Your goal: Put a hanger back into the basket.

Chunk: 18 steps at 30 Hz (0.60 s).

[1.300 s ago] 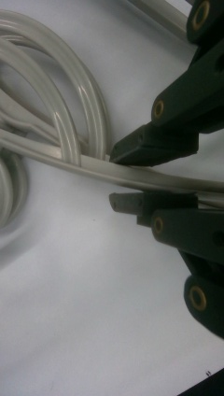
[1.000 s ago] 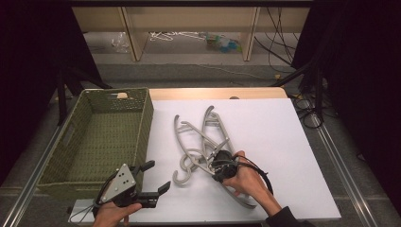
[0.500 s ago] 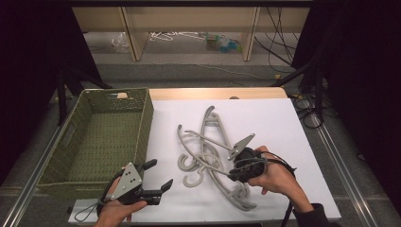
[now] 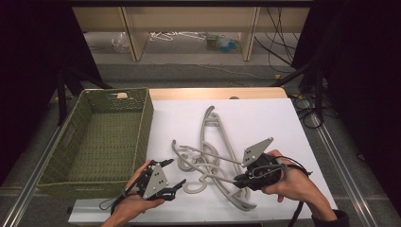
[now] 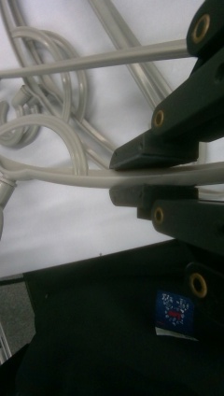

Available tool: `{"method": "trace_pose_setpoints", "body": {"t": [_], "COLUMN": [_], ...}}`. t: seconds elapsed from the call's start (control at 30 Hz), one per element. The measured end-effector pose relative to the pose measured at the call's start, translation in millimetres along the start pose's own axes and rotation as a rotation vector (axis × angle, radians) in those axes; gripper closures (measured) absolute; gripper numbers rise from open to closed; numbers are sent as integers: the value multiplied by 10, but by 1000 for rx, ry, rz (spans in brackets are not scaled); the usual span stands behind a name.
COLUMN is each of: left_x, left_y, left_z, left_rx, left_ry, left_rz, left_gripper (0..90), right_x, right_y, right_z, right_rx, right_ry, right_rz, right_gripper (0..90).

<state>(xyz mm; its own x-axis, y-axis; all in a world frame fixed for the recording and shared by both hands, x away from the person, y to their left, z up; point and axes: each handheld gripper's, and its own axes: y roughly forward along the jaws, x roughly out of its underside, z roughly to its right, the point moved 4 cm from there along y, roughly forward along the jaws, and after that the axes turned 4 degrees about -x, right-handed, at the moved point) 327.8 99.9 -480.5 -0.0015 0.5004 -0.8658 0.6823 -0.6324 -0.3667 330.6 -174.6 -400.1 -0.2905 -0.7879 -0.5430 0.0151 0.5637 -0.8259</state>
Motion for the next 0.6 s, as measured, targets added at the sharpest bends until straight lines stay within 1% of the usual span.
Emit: {"method": "trace_pose_setpoints", "body": {"t": [0.03,0.07,0.1,0.13,0.17,0.2,0.23,0.27,0.3,0.33,0.37,0.43,0.47,0.5,0.53,0.6], "left_x": [-22,-45,-63,-80,-90,-90,-99,-115,-124,-135,-140,-158,-165,-168,-168,-171], "left_y": [16,35,59,83,109,109,140,175,193,203,210,223,232,237,246,276], "left_z": [13,24,42,47,58,58,73,81,94,88,97,97,98,98,98,94], "left_rx": [2,12,26,26,35,35,43,52,72,72,85,94,107,111,116,124], "left_ry": [21,38,48,63,69,69,83,99,107,126,122,126,133,142,154,193], "left_rz": [16,30,42,48,53,53,57,63,60,67,66,73,77,77,69,66], "left_gripper": [260,276,295,295,296,298,298,328,328,333,352,375,404,426,433,479], "right_x": [-7,-11,-12,-13,-11,-10,-10,-3,0,3,4,6,8,8,7,4], "right_y": [-7,-13,-18,-21,-21,-21,-21,-9,-5,-2,-2,-6,-7,-8,-8,-14], "right_z": [-5,-17,-29,-40,-48,-51,-51,-51,-53,-54,-54,-56,-61,-67,-71,-75], "right_rx": [1,-9,-11,-16,-17,-18,-18,-20,-24,-29,-29,-30,-34,-36,-38,-46], "right_ry": [-2,-2,-5,-9,-11,-12,-12,-12,-13,-14,-14,-13,-15,-16,-16,-16], "right_rz": [9,11,8,8,4,3,3,1,-1,0,0,3,4,5,10,12], "right_gripper": [818,817,818,818,818,818,818,818,818,817,817,817,817,817,817,818]}}
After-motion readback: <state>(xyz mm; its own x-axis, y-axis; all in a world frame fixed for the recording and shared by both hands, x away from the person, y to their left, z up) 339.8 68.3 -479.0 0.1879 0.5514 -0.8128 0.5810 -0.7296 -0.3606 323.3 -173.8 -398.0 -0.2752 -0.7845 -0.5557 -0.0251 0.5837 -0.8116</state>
